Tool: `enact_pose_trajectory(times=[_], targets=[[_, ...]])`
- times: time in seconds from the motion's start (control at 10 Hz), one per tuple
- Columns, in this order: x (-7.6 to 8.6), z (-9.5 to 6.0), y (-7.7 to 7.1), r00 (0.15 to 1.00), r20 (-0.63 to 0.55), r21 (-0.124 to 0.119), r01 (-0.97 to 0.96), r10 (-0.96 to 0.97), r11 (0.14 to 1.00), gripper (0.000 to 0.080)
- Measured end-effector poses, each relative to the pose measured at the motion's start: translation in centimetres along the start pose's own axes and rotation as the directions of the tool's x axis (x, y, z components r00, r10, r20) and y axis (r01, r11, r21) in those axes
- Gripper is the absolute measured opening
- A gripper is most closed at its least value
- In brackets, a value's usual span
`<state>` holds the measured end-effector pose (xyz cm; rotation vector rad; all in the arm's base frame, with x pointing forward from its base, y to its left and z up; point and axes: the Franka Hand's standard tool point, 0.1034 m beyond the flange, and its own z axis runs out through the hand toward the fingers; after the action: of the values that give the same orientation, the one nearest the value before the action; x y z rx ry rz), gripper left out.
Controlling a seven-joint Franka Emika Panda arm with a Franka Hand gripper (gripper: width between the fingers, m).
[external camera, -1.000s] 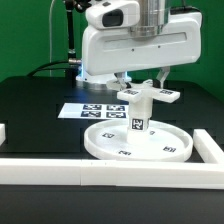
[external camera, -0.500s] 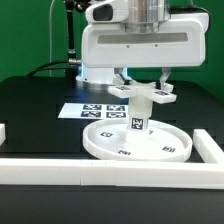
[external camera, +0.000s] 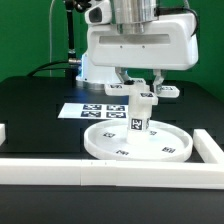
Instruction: Assemble round table
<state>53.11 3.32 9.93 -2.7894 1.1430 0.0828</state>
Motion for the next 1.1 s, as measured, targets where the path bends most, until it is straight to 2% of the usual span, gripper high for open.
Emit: enact_pose_trajectory(times=[0.2,0.3,0.5,0.7,0.8,0.9,1.1], targets=[[0.01,-0.06,-0.13,0.994,0.0,0.003,-0.113,0.113,0.994,0.0449],[0.1,-0.13,-0.24,0.979,-0.001,0.015,-0.202,0.202,0.979,0.0449],[0.32,-0.12,0.22,0.904,-0.011,0.055,-0.427,0.428,0.903,0.0449],[0.21,0.02,-0.21,0.79,-0.024,0.11,-0.607,0.612,0.787,0.0449],[0.11,0.06,-0.37,0.766,-0.025,0.123,-0.635,0.642,0.763,0.0449],[0.0,0.06,-0.6,0.704,-0.01,0.137,-0.702,0.71,0.699,0.0449],[0.01,0.04,-0.66,0.658,0.001,0.139,-0.745,0.753,0.652,0.0449]])
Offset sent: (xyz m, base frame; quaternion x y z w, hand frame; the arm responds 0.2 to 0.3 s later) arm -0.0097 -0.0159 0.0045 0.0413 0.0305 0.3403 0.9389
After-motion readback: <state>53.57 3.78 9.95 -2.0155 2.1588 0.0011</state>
